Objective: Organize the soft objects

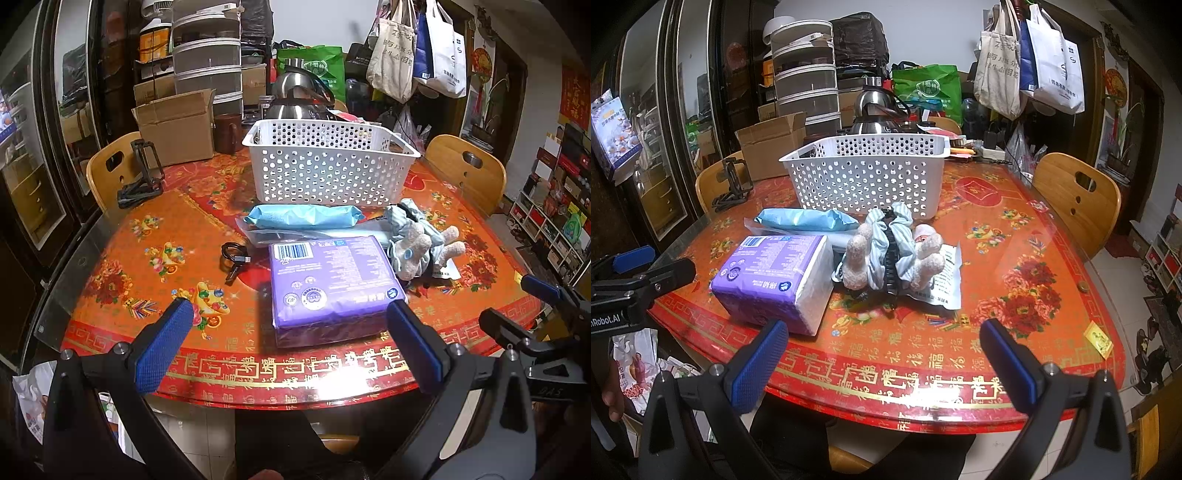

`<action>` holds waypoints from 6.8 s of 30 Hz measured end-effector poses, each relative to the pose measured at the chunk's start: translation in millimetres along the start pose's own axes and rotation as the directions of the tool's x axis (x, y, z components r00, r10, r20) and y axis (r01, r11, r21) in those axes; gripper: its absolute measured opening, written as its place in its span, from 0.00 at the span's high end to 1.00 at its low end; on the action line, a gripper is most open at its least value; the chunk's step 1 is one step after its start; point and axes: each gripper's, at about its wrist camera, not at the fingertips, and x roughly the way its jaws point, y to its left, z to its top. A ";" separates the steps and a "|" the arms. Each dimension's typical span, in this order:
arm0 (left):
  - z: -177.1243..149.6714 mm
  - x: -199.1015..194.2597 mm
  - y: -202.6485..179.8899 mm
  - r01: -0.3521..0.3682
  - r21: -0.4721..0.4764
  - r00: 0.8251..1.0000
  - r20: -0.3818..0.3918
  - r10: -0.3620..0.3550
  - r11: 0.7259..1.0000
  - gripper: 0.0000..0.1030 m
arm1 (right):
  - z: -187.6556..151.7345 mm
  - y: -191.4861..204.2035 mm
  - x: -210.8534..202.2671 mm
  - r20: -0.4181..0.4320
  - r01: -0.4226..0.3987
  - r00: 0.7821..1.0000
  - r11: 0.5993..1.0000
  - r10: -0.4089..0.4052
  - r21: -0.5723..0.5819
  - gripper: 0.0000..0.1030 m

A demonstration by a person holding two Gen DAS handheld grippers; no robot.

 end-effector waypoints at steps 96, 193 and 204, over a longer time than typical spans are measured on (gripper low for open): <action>-59.2 86.7 29.1 0.297 0.107 0.952 0.052 -0.303 0.949 0.66 | -28.1 62.2 86.9 0.008 -0.302 0.951 0.938 0.308 -0.171 0.71; 278.6 260.1 8.6 0.222 -0.004 0.975 0.008 -0.222 0.975 0.19 | 236.8 -42.0 214.2 -0.025 -0.184 0.983 0.982 0.183 -0.044 0.35; 219.9 200.8 12.0 0.168 -0.021 0.984 0.054 -0.167 0.986 0.17 | 186.2 -45.9 146.2 0.046 -0.219 0.974 0.975 0.220 -0.032 0.34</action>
